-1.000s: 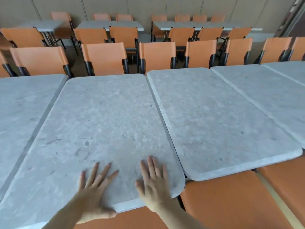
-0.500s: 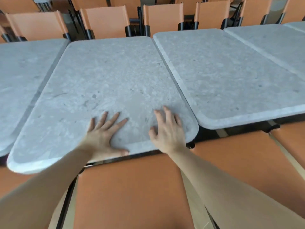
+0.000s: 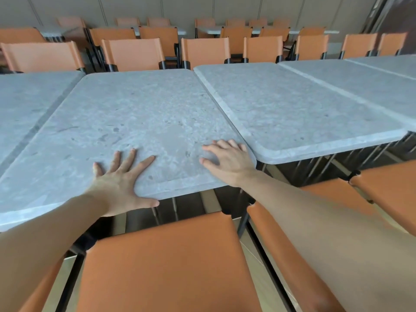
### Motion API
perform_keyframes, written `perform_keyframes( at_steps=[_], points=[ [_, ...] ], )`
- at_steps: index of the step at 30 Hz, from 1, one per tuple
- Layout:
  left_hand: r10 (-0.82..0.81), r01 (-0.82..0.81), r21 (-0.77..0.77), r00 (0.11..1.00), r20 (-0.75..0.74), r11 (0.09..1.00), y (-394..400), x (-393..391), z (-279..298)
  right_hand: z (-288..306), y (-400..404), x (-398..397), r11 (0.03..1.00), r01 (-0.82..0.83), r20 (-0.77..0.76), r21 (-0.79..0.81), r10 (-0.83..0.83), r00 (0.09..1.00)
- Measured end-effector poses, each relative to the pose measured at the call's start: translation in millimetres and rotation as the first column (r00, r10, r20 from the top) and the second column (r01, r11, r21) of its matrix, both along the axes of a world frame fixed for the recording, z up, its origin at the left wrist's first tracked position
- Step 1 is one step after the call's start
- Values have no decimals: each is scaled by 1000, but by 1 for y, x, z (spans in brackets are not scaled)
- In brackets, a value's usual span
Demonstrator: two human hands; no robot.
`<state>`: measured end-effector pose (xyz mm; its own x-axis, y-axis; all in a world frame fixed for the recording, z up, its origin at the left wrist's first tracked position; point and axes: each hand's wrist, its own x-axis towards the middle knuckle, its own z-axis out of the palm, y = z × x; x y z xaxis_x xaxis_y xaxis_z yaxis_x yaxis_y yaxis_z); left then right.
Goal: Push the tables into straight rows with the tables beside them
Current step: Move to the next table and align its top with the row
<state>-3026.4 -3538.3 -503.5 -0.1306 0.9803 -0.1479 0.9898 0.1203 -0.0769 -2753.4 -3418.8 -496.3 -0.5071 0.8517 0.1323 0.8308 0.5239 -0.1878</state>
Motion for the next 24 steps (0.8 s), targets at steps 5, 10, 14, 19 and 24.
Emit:
perform_keyframes(
  at_steps=[5, 10, 14, 19, 24],
  points=[
    [-15, 15, -2, 1000, 3, 1000, 1, -1, 2, -21, -3, -2, 984, 76, -211, 159, -42, 977],
    [-17, 17, 24, 1000, 1, 1000, 1, -2, 0, -29, -6, -2, 973, 103, -279, 207, -42, 959],
    [-20, 21, 26, 1000, -9, 999, 1, -2, 0, -25, -6, 1, 971, 80, -245, 226, -23, 969],
    [-32, 33, 39, 999, -25, 999, 1, -4, -2, -26, -7, 0, 963, 110, -284, 247, -37, 958],
    [-42, 43, 40, 999, -32, 998, 1, -4, -1, -31, -6, 0, 949, 141, -328, 280, -44, 944]
  ],
)
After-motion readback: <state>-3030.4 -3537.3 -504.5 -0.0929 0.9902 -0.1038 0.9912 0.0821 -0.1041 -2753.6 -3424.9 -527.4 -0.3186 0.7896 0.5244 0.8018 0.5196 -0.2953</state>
